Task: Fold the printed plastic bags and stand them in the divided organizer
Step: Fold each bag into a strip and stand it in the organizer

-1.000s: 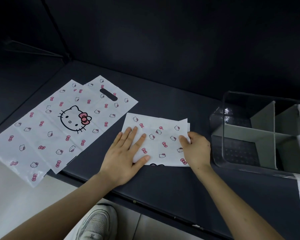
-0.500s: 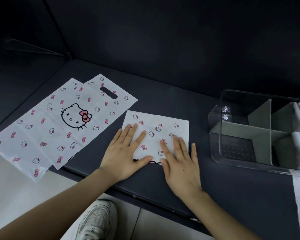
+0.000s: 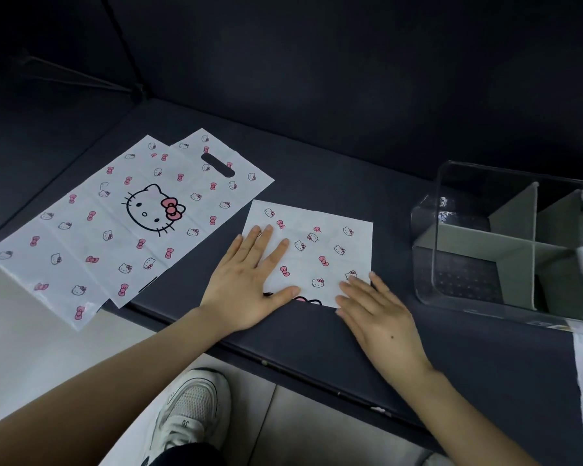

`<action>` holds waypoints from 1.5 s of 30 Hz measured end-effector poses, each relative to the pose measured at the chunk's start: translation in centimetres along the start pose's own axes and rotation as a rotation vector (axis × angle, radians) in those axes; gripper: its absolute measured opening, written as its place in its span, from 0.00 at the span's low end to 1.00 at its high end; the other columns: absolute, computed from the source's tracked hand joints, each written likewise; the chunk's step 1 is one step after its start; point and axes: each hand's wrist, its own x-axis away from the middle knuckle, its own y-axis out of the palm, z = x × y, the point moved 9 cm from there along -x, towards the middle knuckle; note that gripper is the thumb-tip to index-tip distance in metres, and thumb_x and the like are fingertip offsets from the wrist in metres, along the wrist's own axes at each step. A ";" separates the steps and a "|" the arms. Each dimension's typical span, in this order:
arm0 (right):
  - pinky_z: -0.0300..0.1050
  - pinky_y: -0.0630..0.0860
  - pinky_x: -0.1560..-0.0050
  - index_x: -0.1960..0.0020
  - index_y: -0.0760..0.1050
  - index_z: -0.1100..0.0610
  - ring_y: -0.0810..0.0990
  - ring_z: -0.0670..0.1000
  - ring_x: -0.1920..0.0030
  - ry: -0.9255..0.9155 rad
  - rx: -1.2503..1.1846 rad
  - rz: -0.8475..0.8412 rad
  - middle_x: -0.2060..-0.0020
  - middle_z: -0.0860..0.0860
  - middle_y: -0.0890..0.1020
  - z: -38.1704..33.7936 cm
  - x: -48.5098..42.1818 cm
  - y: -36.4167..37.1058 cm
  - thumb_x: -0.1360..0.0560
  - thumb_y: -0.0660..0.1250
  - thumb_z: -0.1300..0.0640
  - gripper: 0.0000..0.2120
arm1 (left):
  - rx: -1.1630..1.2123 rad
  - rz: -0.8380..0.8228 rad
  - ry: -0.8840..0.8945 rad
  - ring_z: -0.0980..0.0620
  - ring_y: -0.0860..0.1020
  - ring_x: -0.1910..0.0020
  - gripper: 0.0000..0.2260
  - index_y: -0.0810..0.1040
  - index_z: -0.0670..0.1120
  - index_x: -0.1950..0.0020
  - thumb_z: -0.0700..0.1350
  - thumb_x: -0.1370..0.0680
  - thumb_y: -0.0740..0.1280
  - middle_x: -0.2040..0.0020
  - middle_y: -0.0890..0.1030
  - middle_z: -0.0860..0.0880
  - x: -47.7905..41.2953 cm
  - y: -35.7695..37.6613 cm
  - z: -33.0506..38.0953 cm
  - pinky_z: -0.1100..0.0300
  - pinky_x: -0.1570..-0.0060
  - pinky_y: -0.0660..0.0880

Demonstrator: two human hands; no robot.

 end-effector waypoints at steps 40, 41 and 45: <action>0.38 0.61 0.72 0.71 0.64 0.54 0.67 0.46 0.74 1.049 -0.385 -0.228 0.79 0.46 0.69 6.1 0.8 0.9 0.26 0.65 0.58 0.17 | 0.245 0.503 -0.239 0.47 0.68 0.76 0.18 0.74 0.43 0.42 0.53 0.22 0.56 0.76 0.69 0.51 1.6 -4.6 -3.2 0.57 0.62 0.64; 0.38 0.61 0.72 0.71 0.64 0.54 0.68 0.46 0.74 1.045 -0.383 -0.218 0.78 0.46 0.69 6.0 0.9 0.8 0.26 0.65 0.59 0.17 | 0.195 0.513 -0.228 0.48 0.66 0.77 0.17 0.74 0.42 0.43 0.52 0.22 0.56 0.77 0.66 0.52 1.5 -4.7 -3.1 0.57 0.63 0.64; 0.42 0.65 0.69 0.70 0.67 0.57 0.69 0.49 0.73 1.032 -0.377 -0.196 0.75 0.50 0.74 6.1 1.0 0.9 0.26 0.66 0.58 0.15 | -0.011 0.541 -0.261 0.45 0.71 0.73 0.18 0.77 0.41 0.42 0.51 0.24 0.58 0.72 0.72 0.48 1.2 -5.2 -2.5 0.53 0.63 0.67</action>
